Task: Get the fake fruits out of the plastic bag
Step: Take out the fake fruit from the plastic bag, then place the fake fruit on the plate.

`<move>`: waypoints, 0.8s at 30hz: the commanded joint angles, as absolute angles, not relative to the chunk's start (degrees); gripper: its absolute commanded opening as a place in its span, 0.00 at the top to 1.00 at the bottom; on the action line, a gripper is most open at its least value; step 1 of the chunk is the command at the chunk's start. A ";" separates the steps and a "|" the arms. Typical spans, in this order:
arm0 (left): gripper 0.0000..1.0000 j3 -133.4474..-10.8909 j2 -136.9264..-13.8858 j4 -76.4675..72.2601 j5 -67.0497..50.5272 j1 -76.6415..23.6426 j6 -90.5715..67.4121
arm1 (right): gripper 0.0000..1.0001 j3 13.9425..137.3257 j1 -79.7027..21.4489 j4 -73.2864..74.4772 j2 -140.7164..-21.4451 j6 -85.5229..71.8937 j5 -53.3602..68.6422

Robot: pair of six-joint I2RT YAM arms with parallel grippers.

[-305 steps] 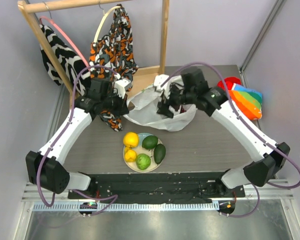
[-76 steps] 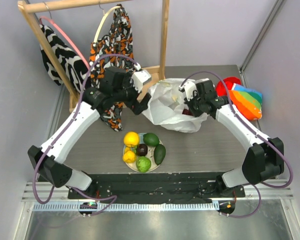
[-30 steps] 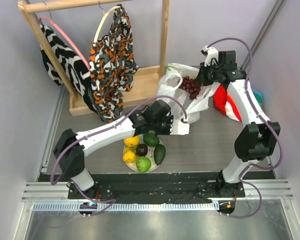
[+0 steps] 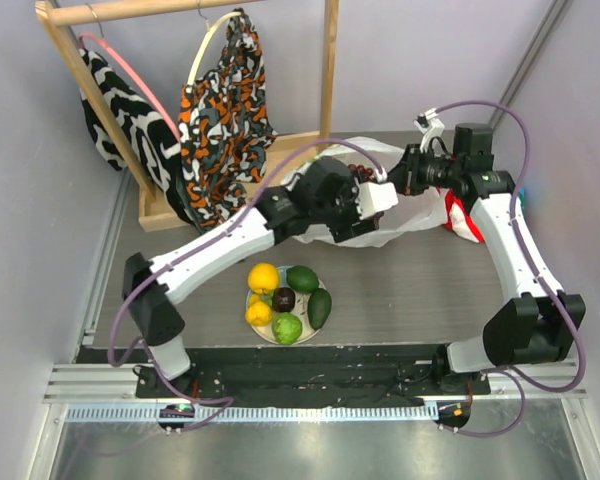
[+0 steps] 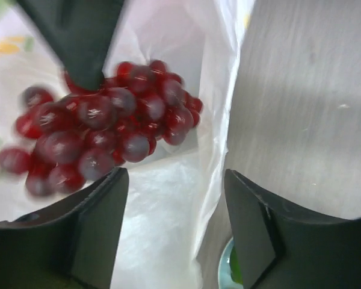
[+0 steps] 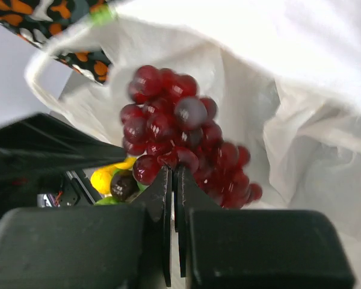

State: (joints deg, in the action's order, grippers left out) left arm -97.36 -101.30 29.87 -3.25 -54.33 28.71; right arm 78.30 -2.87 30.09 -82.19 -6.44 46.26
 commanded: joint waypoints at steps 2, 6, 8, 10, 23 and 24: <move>0.23 -102.57 -88.53 41.05 -13.80 -51.95 19.61 | 0.99 85.59 -2.90 28.91 -76.30 -5.72 50.27; 0.16 -101.68 -79.99 38.58 -7.13 -50.02 16.43 | 0.99 89.73 -4.92 31.81 -74.71 -2.82 50.97; 0.15 -104.14 -78.23 38.85 -3.79 -46.42 16.70 | 0.99 91.58 -6.41 34.18 -74.18 -1.94 51.85; 0.14 -105.38 -77.87 38.24 -2.38 -39.77 16.70 | 0.99 92.72 -7.90 36.28 -73.83 -1.41 52.38; 0.14 -95.11 -69.00 33.66 -1.30 -22.24 14.77 | 0.99 93.08 -29.35 49.92 -76.20 9.58 48.34; 0.14 -93.27 -68.30 33.58 -1.58 -21.28 14.33 | 0.99 92.90 -30.05 49.92 -76.46 8.80 48.34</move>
